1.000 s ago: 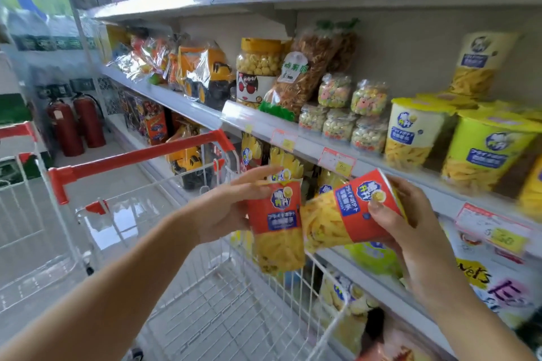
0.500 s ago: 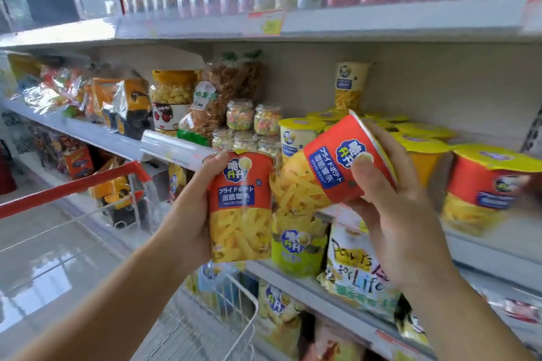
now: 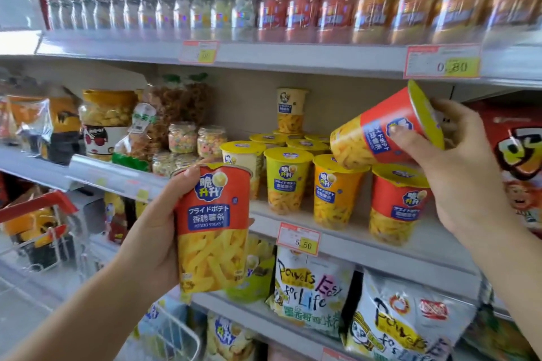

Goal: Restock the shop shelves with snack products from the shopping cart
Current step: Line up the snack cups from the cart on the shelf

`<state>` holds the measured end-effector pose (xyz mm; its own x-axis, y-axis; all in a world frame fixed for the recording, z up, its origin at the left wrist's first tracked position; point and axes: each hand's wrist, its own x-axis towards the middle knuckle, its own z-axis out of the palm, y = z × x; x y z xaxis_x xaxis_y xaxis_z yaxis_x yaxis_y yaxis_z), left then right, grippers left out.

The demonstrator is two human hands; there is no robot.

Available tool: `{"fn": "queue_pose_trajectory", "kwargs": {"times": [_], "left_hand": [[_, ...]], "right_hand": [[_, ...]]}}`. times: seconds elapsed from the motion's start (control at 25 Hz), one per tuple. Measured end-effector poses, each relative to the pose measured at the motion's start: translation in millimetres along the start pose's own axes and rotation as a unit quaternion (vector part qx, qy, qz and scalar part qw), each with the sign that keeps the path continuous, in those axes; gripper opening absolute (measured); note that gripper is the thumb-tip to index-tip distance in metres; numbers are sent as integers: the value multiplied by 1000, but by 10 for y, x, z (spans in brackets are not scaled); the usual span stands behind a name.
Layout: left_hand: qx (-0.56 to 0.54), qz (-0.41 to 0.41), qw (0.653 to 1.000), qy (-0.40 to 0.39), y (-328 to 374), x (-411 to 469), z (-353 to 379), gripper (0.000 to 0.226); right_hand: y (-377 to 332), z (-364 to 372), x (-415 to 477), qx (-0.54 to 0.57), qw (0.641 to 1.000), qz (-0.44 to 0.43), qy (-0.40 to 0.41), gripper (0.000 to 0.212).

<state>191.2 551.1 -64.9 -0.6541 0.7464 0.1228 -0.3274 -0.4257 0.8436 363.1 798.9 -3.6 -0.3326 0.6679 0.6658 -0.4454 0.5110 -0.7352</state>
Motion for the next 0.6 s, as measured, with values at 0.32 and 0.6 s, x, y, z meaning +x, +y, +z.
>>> {"fn": "queue_pose_trajectory", "kwargs": {"times": [0.32, 0.6], "left_hand": [[13, 8, 1000, -2, -50, 59, 85, 123], [8, -14, 1000, -16, -86, -1, 247, 127]], "right_hand": [[368, -303, 686, -267, 961, -15, 69, 73], [779, -481, 1124, -299, 932, 203, -31, 67]]}}
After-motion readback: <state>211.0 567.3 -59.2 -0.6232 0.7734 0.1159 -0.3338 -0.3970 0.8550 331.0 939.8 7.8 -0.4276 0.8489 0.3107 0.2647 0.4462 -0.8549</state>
